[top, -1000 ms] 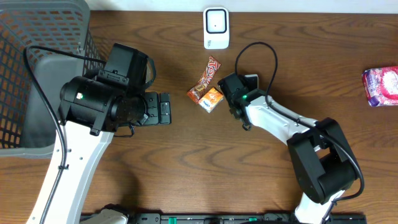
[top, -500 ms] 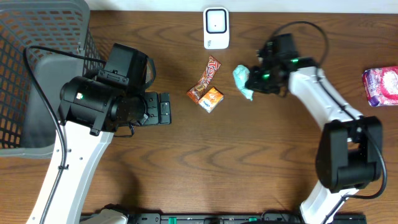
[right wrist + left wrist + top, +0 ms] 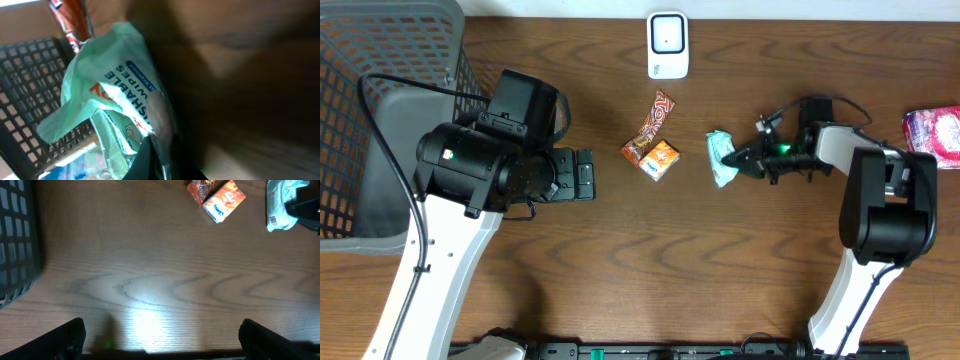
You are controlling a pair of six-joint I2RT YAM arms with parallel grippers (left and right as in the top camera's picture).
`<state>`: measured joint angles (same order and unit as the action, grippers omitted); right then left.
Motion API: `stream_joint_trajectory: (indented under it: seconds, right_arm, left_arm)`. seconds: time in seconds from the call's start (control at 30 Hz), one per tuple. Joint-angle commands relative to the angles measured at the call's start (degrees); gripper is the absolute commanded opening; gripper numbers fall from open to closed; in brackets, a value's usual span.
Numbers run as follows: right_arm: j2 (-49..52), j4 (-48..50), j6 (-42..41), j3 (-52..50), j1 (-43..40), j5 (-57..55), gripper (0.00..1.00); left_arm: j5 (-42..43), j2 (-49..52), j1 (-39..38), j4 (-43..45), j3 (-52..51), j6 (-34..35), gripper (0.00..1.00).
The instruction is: Scan the item barcode
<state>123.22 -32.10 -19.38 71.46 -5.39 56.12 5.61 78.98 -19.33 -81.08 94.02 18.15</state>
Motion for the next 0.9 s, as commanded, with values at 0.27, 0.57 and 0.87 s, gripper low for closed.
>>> stream_joint_trajectory:
  seconds: [0.27,0.57,0.87]
  right_arm:
    - [-1.7,-16.9,2.2,14.8,-4.5,-25.0,0.35]
    - [-3.2,-38.8,12.6,35.1,0.4,-32.6,0.15]
    - [-3.1,-36.7,15.7,30.4,13.7,-37.4,0.01]
  left_arm:
    - [-0.9,0.0,0.2,-0.3,0.9,-0.1,0.98]
    - [-0.9,0.0,0.2,-0.3,0.9,-0.1,0.98]
    - [-0.9,0.0,0.2,-0.3,0.9,-0.1,0.98]
